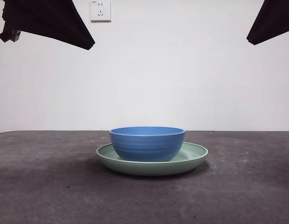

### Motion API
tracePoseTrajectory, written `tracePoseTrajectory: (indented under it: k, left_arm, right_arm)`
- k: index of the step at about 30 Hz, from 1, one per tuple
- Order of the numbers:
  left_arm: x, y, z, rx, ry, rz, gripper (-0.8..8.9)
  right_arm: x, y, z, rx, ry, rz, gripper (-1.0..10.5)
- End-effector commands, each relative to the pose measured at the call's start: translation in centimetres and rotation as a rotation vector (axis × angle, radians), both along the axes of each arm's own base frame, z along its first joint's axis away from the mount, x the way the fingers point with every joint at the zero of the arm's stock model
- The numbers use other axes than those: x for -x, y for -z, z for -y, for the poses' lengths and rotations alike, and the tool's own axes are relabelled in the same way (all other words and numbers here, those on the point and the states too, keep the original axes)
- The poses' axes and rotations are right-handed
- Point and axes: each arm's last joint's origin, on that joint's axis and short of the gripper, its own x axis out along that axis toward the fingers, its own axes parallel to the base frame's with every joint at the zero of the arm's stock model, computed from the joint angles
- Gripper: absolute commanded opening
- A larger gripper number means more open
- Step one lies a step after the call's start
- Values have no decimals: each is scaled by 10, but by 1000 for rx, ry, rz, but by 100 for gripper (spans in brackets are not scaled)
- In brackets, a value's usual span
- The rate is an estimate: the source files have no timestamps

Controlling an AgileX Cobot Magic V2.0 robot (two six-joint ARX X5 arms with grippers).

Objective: Pick up the blue bowl, put it on the green plate, put it on desk

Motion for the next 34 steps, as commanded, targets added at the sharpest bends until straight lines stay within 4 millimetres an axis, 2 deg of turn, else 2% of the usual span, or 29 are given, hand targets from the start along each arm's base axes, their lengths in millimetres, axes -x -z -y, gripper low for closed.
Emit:
tracePoseTrajectory:
  k: [1,13,16,19,23,26,29,34]
  left_arm:
    - [0,-2,3,10,14,11,9]
    - [1,-4,1,14,13,18,9]
    - [5,-13,-6,10,13,131,9]
    - [7,-32,-22,32,-116,286,9]
    - [16,-60,-53,93,-261,563,9]
    - [29,-70,-76,109,-360,712,9]
    - [43,-68,-95,98,-460,836,9]
    - [61,-42,-116,32,-649,941,9]
  right_arm:
    - [-1,-5,-2,-5,-17,31,10]
    - [-1,-5,-2,-5,-17,32,11]
    - [-1,-5,-2,-5,-17,32,10]
    - [-1,-5,-2,-6,-17,33,10]
    - [-1,-5,-2,-5,-17,32,10]
    - [-1,-5,-2,-6,-17,33,10]
    - [-1,-5,-2,-5,-17,32,11]
    - [-1,-5,-2,-6,-17,33,10]
